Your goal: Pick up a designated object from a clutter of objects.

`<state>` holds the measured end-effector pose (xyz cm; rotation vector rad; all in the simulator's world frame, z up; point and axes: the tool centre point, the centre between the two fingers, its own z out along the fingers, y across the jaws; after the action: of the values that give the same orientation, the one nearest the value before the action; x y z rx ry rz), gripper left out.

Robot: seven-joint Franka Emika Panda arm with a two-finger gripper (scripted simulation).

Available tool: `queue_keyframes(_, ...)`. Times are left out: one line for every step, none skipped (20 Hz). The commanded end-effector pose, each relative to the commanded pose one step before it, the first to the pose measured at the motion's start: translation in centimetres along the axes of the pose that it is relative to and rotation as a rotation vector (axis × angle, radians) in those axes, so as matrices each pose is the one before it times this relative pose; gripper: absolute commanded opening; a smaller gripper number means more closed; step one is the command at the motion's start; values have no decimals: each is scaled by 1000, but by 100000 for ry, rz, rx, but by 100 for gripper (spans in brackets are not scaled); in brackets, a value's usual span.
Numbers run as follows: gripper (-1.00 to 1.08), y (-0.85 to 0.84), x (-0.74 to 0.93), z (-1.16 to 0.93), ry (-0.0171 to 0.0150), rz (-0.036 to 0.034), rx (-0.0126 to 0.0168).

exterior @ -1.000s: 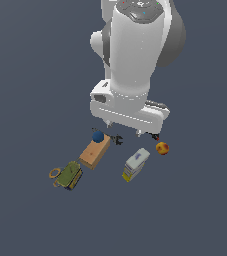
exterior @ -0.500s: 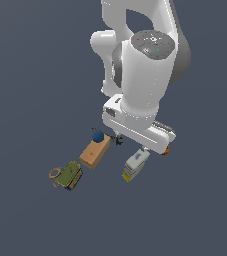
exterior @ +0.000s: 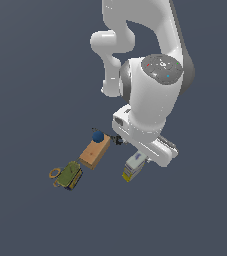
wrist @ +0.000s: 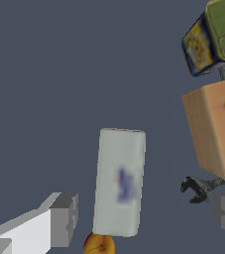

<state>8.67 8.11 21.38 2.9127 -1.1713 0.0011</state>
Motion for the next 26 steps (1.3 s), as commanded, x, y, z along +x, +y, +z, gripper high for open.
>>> queue_keyframes(100,-411,-66,498,-42,2992,103)
queue_keyframes(100,-119,-32,157,-26,859,16)
queue_keyframes(100,-104,-29,136,-23,743,14)
queue_keyframes(100,-87,-26,116,-19,629,12)
queue_keyframes(100,-70,-21,95,-16,516,9)
queue_keyframes(100,-54,-16,74,-12,402,7)
queue_keyframes(100,-40,-13,53,-9,285,5)
queue_keyframes(100,-24,-9,32,-5,169,3)
queue_keyframes(100,-3,4,11,-2,69,1)
queue_keyframes(100,45,-10,-37,-24,-405,-48)
queue_keyframes(100,-1,-2,34,0,0,0)
queue_keyframes(100,-2,-5,100,0,0,0)
queue_keyframes(100,-4,-9,166,0,0,0)
queue_keyframes(100,-5,-13,233,0,0,0)
queue_keyframes(100,21,18,294,4,68,8)
queue_keyframes(100,-5,-22,366,0,0,0)
queue_keyframes(100,22,9,427,4,68,9)
queue_keyframes(100,-4,-32,500,0,0,0)
queue_keyframes(100,23,-1,552,3,68,9)
queue_keyframes(100,-3,-34,519,0,0,0)
queue_keyframes(100,22,7,449,3,68,9)
queue_keyframes(100,-7,-22,391,0,0,0)
queue_keyframes(100,16,20,322,4,68,8)
queue_keyframes(100,-15,-8,265,0,0,0)
queue_keyframes(100,-20,0,202,0,0,0)
queue_keyframes(100,0,44,133,5,69,7)
